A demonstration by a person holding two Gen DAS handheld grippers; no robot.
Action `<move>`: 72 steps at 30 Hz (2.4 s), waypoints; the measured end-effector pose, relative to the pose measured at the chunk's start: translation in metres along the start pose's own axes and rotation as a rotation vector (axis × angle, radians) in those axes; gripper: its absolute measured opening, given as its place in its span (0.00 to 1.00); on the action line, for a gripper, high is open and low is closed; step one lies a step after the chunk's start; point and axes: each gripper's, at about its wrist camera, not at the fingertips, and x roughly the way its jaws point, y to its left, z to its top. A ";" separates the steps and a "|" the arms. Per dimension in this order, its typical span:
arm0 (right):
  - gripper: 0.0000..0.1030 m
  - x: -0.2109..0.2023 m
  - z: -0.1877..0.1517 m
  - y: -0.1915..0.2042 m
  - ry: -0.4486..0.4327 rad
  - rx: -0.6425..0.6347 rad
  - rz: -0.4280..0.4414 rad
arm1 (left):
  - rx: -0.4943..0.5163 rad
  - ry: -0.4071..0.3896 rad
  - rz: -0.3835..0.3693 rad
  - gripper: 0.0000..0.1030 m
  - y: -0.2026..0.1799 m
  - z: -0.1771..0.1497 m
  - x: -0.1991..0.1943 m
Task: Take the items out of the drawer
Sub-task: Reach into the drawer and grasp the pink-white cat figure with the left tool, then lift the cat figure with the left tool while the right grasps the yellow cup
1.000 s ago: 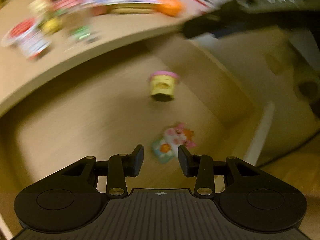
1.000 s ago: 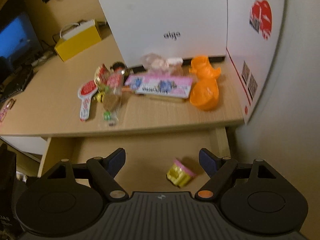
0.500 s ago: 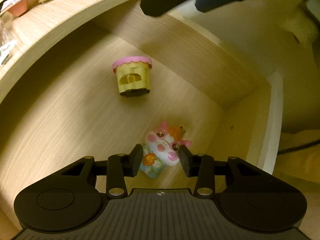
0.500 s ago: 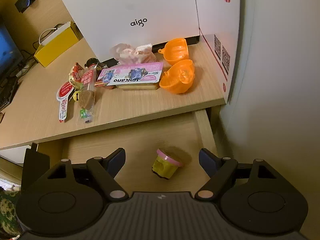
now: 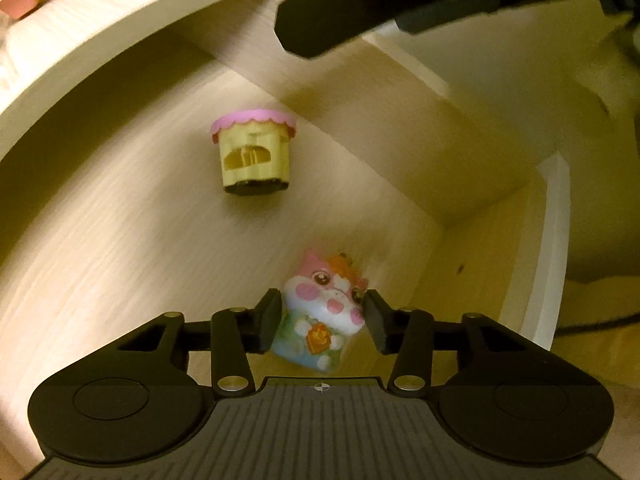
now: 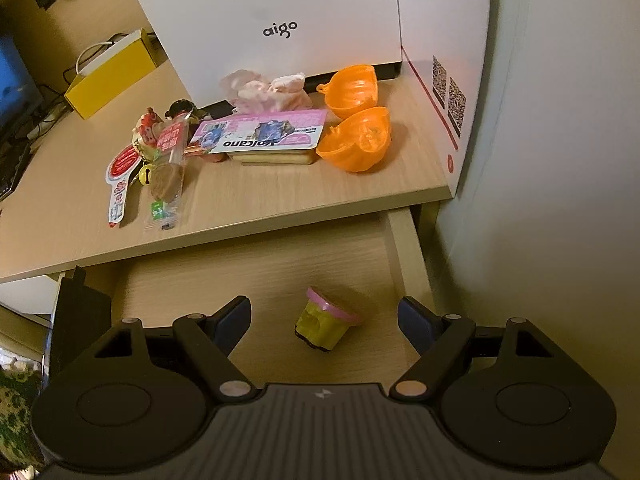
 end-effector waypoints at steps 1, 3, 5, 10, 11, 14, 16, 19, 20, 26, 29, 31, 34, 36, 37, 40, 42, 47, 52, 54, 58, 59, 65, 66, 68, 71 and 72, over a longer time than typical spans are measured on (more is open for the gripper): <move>0.79 0.000 0.000 0.001 0.000 -0.004 0.001 | -0.007 0.010 -0.001 0.47 0.000 0.000 0.000; 0.79 0.000 -0.001 0.002 -0.007 -0.020 -0.004 | -0.028 0.052 -0.007 0.46 0.004 -0.002 -0.001; 0.79 -0.001 0.000 0.003 -0.026 -0.043 -0.035 | -0.065 0.083 -0.023 0.45 0.010 -0.004 -0.005; 0.79 0.001 -0.003 0.006 -0.053 -0.113 -0.097 | -0.203 -0.016 0.018 0.44 0.035 -0.019 -0.036; 0.79 0.004 -0.006 0.011 -0.049 -0.155 -0.108 | -0.249 -0.053 0.026 0.43 0.042 -0.026 -0.047; 0.79 0.019 -0.016 0.027 0.004 -0.282 -0.100 | -0.401 -0.174 0.054 0.43 0.056 -0.051 -0.080; 0.79 0.033 -0.021 0.036 0.057 -0.335 -0.070 | -0.531 -0.238 0.093 0.43 0.063 -0.060 -0.092; 0.78 0.054 -0.024 0.047 0.109 -0.405 -0.101 | -0.673 -0.293 0.137 0.43 0.071 -0.085 -0.107; 0.78 0.061 -0.022 0.051 0.121 -0.427 -0.125 | -0.710 -0.311 0.148 0.43 0.071 -0.093 -0.111; 0.76 0.093 -0.011 0.066 0.155 -0.535 -0.192 | -0.773 -0.359 0.205 0.43 0.066 -0.120 -0.132; 0.67 0.106 -0.007 0.069 0.184 -0.556 -0.175 | -0.759 -0.362 0.196 0.43 0.060 -0.122 -0.135; 0.60 0.114 -0.005 0.069 0.200 -0.568 -0.169 | -0.750 -0.359 0.198 0.43 0.059 -0.122 -0.137; 0.46 0.121 -0.002 0.067 0.225 -0.568 -0.167 | -0.743 -0.352 0.194 0.43 0.058 -0.125 -0.139; 0.44 0.118 -0.002 0.066 0.228 -0.549 -0.151 | -0.735 -0.345 0.191 0.43 0.057 -0.127 -0.139; 0.43 0.115 -0.002 0.066 0.224 -0.537 -0.138 | -0.729 -0.342 0.188 0.43 0.056 -0.128 -0.139; 0.42 0.100 -0.007 0.069 0.205 -0.509 -0.111 | -0.709 -0.326 0.178 0.43 0.055 -0.127 -0.135; 0.37 0.086 -0.016 0.073 0.190 -0.498 -0.104 | -0.691 -0.316 0.170 0.43 0.052 -0.126 -0.134; 0.07 0.040 -0.028 0.078 0.135 -0.451 -0.039 | -0.575 -0.294 0.154 0.43 0.043 -0.119 -0.136; 0.08 0.012 -0.024 0.067 0.083 -0.420 -0.007 | -0.526 -0.303 0.156 0.43 0.039 -0.111 -0.142; 0.16 0.012 -0.027 0.062 0.092 -0.423 -0.003 | -0.517 -0.309 0.155 0.43 0.036 -0.111 -0.143; 0.72 0.029 -0.029 0.077 0.111 -0.498 -0.013 | -0.552 -0.311 0.159 0.43 0.037 -0.117 -0.143; 0.72 0.037 -0.027 0.082 0.127 -0.497 -0.002 | -0.563 -0.311 0.162 0.43 0.038 -0.119 -0.143; 0.72 0.082 -0.006 0.095 0.226 -0.285 0.156 | -0.636 -0.325 0.198 0.43 0.047 -0.135 -0.152; 0.72 0.092 -0.004 0.098 0.247 -0.249 0.180 | -0.649 -0.329 0.206 0.43 0.049 -0.138 -0.155; 0.72 0.110 -0.002 0.109 0.284 -0.218 0.222 | -0.675 -0.336 0.219 0.43 0.051 -0.144 -0.159; 0.64 0.133 -0.007 0.127 0.350 -0.258 0.220 | -0.710 -0.339 0.235 0.43 0.054 -0.151 -0.164; 0.57 0.139 -0.010 0.132 0.375 -0.277 0.217 | -0.718 -0.339 0.239 0.43 0.055 -0.153 -0.165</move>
